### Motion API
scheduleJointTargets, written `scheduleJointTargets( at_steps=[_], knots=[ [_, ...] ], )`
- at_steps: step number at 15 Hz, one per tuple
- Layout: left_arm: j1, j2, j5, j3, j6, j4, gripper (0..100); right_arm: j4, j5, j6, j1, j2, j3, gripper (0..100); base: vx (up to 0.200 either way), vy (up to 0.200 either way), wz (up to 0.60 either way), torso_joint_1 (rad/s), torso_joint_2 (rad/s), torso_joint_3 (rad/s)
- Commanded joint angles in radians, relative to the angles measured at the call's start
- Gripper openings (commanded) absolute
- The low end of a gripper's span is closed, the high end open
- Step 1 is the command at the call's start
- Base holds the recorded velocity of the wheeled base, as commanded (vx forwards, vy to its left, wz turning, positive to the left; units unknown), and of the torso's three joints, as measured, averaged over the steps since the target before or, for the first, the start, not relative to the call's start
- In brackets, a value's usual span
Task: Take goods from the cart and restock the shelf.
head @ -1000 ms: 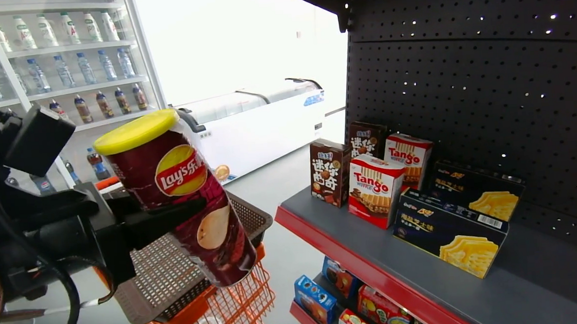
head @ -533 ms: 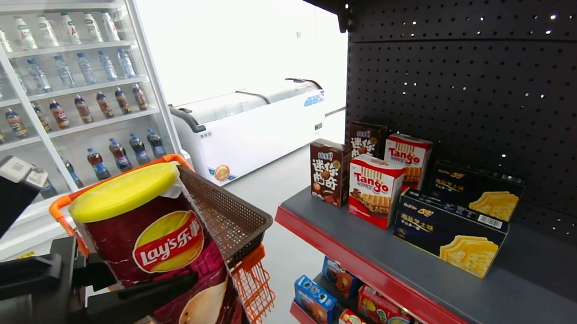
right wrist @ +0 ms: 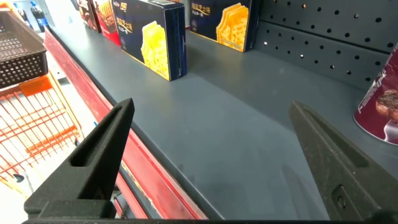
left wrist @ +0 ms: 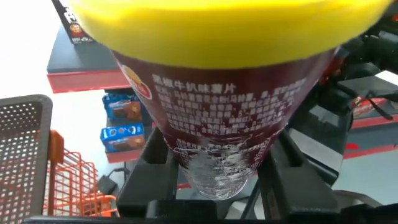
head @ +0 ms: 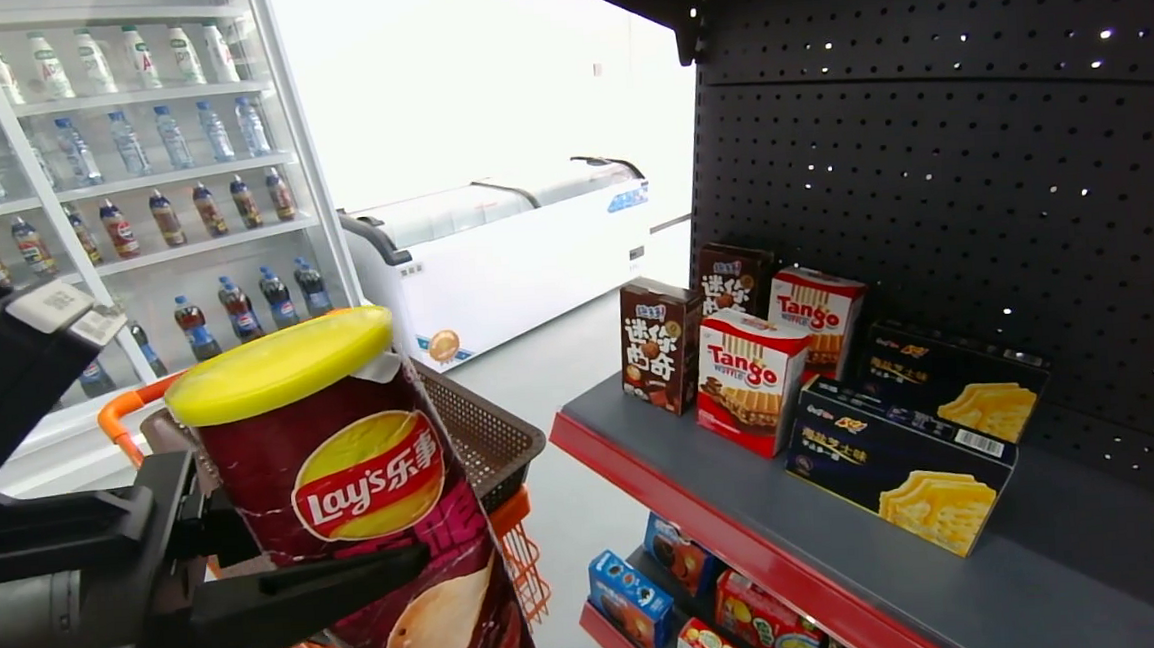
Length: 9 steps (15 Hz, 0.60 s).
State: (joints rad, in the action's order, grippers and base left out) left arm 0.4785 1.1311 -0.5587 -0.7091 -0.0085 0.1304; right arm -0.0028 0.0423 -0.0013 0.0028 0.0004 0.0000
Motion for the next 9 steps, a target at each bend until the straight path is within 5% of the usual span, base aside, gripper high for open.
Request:
scheduleJointTargets(
  at_steps=[1,9],
  knots=[
    [0.002,0.042,-0.001,-0.021,0.002,0.001,0,0.0,0.001,0.0,0.0,0.0,0.0,100,0.0,0.0,0.0,0.0,0.0,0.0],
    [0.008,0.047,-0.001,-0.027,0.002,0.001,0,0.0,0.001,0.0,0.0,0.0,0.0,100,0.0,0.0,0.0,0.0,0.0,0.0]
  ],
)
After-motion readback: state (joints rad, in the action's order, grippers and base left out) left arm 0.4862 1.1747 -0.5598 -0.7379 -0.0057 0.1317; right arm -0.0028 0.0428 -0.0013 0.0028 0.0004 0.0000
